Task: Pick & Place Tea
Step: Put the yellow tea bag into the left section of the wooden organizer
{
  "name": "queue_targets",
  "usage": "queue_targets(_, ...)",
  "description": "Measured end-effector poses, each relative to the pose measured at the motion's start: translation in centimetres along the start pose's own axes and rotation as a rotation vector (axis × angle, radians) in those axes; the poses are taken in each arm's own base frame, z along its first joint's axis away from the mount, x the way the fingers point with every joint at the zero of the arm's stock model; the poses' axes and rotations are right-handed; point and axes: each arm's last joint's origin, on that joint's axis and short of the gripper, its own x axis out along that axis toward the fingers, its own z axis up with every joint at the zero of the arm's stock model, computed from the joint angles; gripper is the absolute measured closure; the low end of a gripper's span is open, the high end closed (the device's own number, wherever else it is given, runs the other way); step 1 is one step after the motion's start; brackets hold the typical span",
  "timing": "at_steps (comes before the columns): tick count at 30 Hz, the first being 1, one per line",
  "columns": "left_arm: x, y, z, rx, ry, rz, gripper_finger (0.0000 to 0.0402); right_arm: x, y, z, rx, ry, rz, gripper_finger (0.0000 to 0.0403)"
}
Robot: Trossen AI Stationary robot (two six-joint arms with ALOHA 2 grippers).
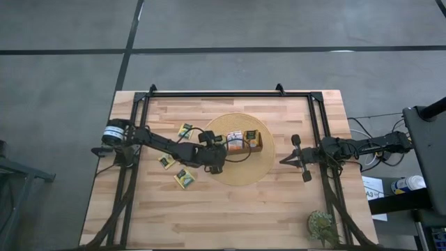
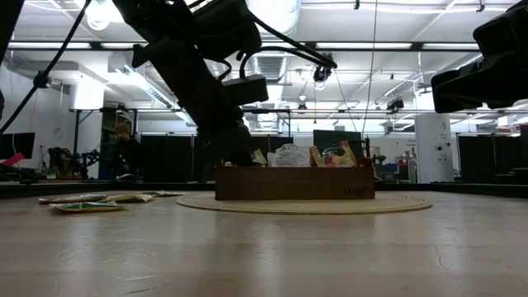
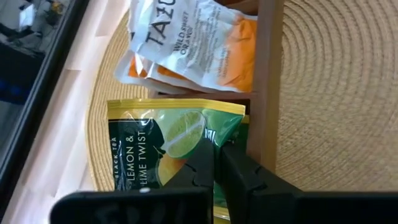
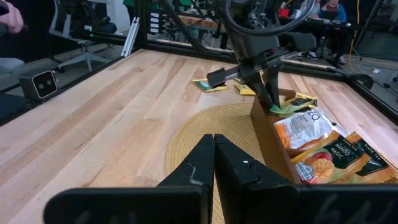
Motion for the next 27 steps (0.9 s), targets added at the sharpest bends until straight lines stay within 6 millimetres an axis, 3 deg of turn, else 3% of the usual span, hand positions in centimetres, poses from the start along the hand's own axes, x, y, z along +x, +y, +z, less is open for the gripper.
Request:
queue_targets(19, -0.19, -0.06, -0.34, 0.098, 0.024, 0.065, 0.0361, 0.00, 0.00, 0.00, 0.000, 0.000, 0.000, 0.0394)
queue_targets(27, -0.34, -0.17, -0.26, 0.104, 0.017, 0.084, 0.0290, 0.00, 0.00, 0.00, 0.001, 0.000, 0.000, 0.0394)
